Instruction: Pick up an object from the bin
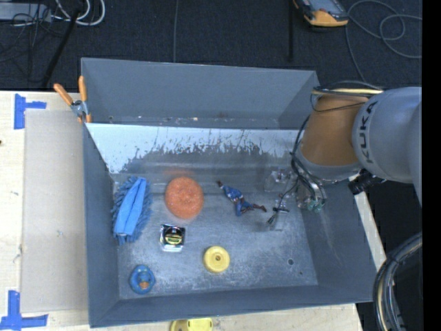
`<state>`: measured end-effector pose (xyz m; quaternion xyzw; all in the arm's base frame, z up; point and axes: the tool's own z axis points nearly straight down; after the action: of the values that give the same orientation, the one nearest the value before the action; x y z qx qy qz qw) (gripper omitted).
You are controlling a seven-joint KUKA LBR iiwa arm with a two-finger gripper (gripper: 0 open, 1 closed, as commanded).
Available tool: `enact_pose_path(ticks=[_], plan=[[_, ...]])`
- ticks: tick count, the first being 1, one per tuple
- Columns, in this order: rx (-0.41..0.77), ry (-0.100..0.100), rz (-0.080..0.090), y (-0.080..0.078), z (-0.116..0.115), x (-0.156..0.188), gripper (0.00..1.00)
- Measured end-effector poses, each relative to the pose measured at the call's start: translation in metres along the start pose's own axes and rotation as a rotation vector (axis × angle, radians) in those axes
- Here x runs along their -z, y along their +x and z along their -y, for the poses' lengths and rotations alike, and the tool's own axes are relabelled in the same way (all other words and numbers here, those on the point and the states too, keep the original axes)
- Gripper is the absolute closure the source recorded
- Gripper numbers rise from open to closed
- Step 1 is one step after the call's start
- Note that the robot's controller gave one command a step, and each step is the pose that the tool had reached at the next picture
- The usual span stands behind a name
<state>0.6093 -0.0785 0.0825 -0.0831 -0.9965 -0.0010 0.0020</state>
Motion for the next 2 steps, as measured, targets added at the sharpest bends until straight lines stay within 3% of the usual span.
enact_pose_path(ticks=[1, 2], plan=[[0.055, 0.000, 0.005, -0.002, -0.046, 0.017, 0.00], [-0.160, 0.000, 0.003, -0.003, -0.057, -0.008, 0.00]])
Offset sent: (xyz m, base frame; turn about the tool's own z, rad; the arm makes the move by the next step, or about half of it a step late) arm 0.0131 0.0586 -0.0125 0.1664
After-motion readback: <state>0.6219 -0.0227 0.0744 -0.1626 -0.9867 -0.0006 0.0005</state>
